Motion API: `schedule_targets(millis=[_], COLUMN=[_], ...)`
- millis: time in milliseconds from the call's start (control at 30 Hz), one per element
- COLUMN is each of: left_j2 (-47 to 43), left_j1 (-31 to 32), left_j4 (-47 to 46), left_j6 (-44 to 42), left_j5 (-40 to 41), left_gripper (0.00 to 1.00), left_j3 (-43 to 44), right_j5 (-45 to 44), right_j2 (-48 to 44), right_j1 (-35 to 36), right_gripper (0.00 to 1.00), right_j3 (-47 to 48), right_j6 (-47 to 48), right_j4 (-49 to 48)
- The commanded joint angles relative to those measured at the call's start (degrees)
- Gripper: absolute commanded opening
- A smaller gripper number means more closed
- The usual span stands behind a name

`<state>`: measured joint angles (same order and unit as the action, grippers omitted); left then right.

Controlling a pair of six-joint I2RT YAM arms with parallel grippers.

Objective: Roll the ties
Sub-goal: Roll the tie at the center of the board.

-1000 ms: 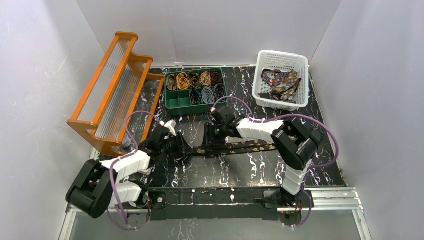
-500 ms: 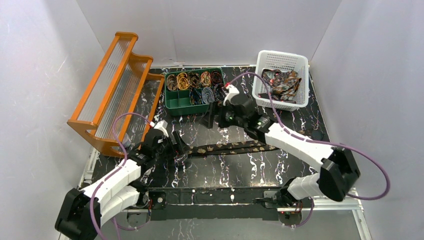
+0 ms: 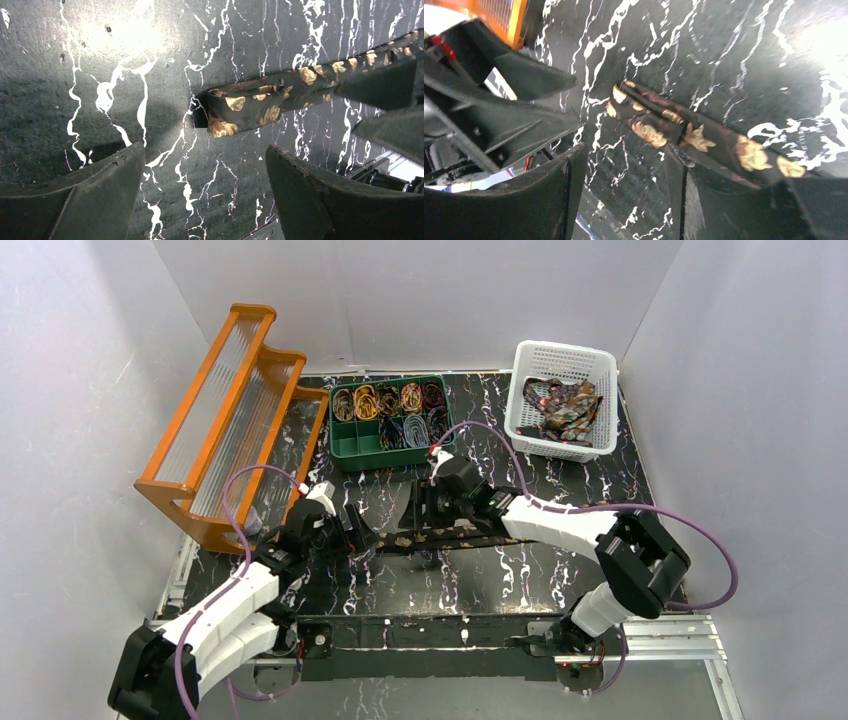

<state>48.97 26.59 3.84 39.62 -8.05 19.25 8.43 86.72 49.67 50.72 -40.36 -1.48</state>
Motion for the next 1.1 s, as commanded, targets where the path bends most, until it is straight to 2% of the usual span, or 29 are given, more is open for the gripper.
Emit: schedule_targets(millis=[0, 100, 300, 467, 567, 733, 833, 933, 1067], left_j2=[2.82, 4.12, 4.09, 4.53, 4.88, 5.2, 5.47, 5.92, 6.18], left_j1=[-0.13, -0.13, -0.13, -0.13, -0.13, -0.13, -0.13, -0.13, -0.13], left_j4=[-0.49, -2.45, -8.31, -8.8, -8.0, -7.96, -7.89, -8.46, -7.93], left_j6=[-1.58, -1.33, 0.35, 0.08, -0.45, -0.78, -0.95, -0.9, -1.3], left_j5=[-0.04, -1.19, -1.87, -2.1, -2.33, -2.14, -2.12, -2.66, -3.28], left_gripper=[0.87, 0.86, 0.86, 0.86, 0.85, 0.85, 0.84, 0.84, 0.83], left_j3=[1.13, -0.18, -2.83, -3.0, -2.2, -2.05, -2.16, -2.2, -2.18], right_j5=[-0.63, 0.57, -2.03, -3.2, -2.92, -4.06, -4.03, -5.2, -4.36], right_j2=[0.11, 2.47, 6.93, 8.94, 9.19, 8.22, 10.31, 12.56, 11.32], right_j1=[1.99, 3.21, 3.72, 3.76, 3.76, 3.77, 3.77, 3.77, 3.76], right_gripper=[0.63, 0.54, 0.48, 0.4, 0.41, 0.41, 0.37, 0.28, 0.32], right_j3=[-0.58, -0.51, 1.16, 2.6, 4.75, 4.09, 5.43, 6.95, 6.66], right_j6=[-2.22, -2.71, -2.54, -1.1, -0.31, -1.03, -0.61, 0.11, 0.59], right_j4=[1.39, 1.39, 5.54, 5.37, 8.06, 6.7, 6.99, 8.28, 7.83])
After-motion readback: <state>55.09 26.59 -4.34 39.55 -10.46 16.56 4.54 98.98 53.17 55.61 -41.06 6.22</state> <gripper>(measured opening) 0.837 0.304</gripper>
